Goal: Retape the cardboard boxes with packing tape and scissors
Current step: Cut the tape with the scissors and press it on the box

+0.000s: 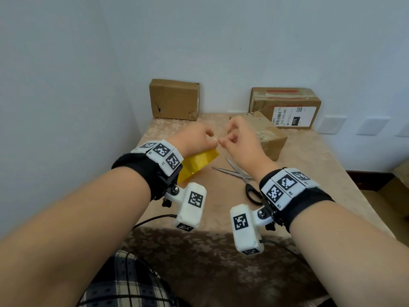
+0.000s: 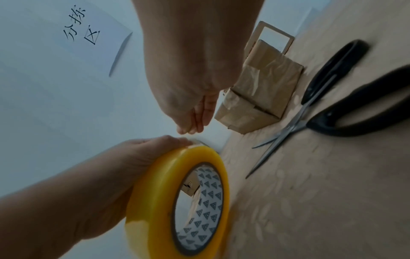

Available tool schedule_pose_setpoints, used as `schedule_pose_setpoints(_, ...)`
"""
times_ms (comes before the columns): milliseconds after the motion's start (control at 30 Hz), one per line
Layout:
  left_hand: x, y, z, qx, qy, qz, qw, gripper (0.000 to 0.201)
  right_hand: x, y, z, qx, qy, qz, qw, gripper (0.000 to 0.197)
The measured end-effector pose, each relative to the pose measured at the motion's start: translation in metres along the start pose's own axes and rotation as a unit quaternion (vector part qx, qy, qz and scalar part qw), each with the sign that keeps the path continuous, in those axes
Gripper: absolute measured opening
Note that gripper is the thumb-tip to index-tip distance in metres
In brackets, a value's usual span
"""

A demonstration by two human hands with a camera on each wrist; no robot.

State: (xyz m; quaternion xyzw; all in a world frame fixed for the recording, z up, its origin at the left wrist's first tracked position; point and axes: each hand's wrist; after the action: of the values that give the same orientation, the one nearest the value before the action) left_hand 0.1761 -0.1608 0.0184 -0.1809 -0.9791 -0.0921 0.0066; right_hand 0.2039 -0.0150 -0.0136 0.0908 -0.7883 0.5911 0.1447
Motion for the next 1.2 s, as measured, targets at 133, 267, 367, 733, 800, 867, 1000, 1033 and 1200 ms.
schedule_pose_setpoints(133,-0.006,0.003,0.0,-0.007,0.018,0.02,1.0,0.02,-0.003,0.0,-0.005,-0.023,-0.043,-0.003,0.999,0.01)
schedule_pose_setpoints(267,-0.009,0.006,0.002,-0.022,0.033,0.031,0.999,0.012,-0.002,-0.002,-0.005,-0.022,-0.048,0.013,0.999,0.018)
schedule_pose_setpoints(367,-0.011,0.006,0.001,-0.037,0.036,0.031,0.998,0.01,-0.001,-0.002,-0.007,-0.025,-0.05,0.039,0.998,0.023)
schedule_pose_setpoints(733,-0.009,0.008,-0.004,0.03,0.059,0.073,0.995,0.006,0.003,-0.01,-0.023,-0.268,-0.124,0.045,0.955,0.042)
schedule_pose_setpoints(800,-0.004,0.003,-0.003,0.08,0.089,0.068,0.991,0.007,0.002,-0.002,-0.038,-0.271,-0.034,-0.028,0.962,0.05)
schedule_pose_setpoints(867,0.001,-0.004,0.004,0.175,0.105,0.07,0.976,0.013,0.005,0.009,-0.051,-0.291,0.011,-0.049,0.955,0.052)
schedule_pose_setpoints(1000,0.008,-0.019,0.036,0.334,0.061,0.066,0.938,0.017,0.019,0.034,-0.046,-0.408,-0.052,0.033,0.911,0.047)
schedule_pose_setpoints(1033,0.009,-0.022,0.042,0.323,0.05,0.06,0.943,0.023,0.021,0.038,-0.041,-0.43,-0.048,0.038,0.901,0.046)
schedule_pose_setpoints(1200,0.008,-0.01,0.048,0.301,0.046,0.053,0.951,0.05,0.022,0.05,-0.028,-0.504,-0.068,0.065,0.859,0.057)
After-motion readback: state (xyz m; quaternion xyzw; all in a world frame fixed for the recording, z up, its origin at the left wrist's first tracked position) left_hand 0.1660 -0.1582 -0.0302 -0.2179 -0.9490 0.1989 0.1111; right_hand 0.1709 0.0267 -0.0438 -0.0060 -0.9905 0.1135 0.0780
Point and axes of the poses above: each hand's wrist, its own x-axis towards the middle knuckle, its own z-axis out of the palm, y = z × x, and after that the axes turned 15 degrees about x, right-handed
